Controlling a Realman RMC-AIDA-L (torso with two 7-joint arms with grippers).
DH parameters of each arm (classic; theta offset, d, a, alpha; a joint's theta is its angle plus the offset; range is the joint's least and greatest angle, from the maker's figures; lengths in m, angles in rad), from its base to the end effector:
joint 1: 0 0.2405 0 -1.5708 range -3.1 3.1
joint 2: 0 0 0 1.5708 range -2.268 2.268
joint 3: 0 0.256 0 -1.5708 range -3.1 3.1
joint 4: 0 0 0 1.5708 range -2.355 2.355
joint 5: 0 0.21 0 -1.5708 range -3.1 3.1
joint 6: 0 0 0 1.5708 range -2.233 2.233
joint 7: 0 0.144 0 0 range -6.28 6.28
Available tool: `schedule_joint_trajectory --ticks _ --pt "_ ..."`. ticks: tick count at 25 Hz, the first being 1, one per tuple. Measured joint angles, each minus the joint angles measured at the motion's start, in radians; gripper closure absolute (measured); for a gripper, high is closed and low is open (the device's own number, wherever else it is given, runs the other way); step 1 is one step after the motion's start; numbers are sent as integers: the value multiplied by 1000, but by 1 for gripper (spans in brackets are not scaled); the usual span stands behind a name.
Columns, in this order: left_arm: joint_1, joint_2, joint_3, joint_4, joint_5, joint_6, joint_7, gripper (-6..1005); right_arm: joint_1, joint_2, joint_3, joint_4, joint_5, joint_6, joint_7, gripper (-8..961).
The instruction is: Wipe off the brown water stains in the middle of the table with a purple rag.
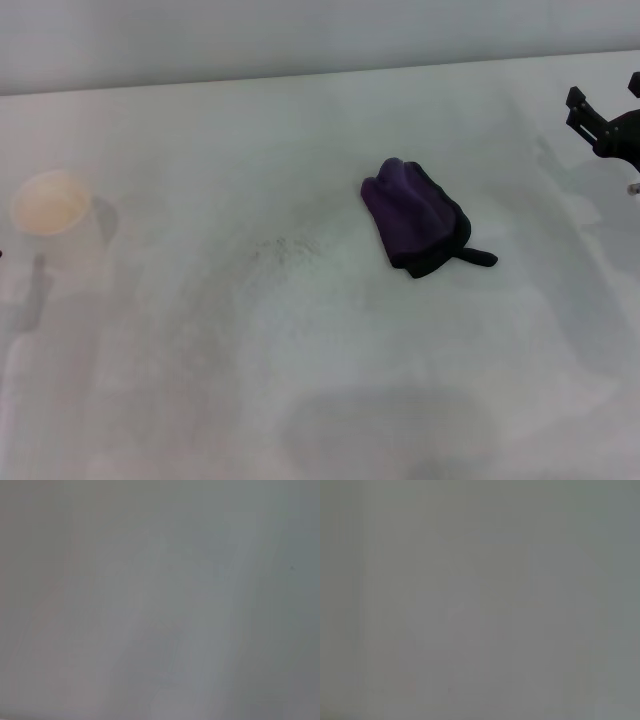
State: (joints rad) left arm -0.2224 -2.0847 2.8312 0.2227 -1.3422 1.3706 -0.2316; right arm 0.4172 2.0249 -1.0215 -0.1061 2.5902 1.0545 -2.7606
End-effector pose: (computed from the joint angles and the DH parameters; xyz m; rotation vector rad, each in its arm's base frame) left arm -0.3564 0.2411 -0.0293 -1.5016 -0.7172 -0.7994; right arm 0.3759 0.3308 0.0240 -1.6498 0.6269 0.5630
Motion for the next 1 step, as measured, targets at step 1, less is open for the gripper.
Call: schedule_joint_trajectory --ticks 1 --pt "0 0 1 0 0 0 0 106 0 0 0 0 0 0 1 79"
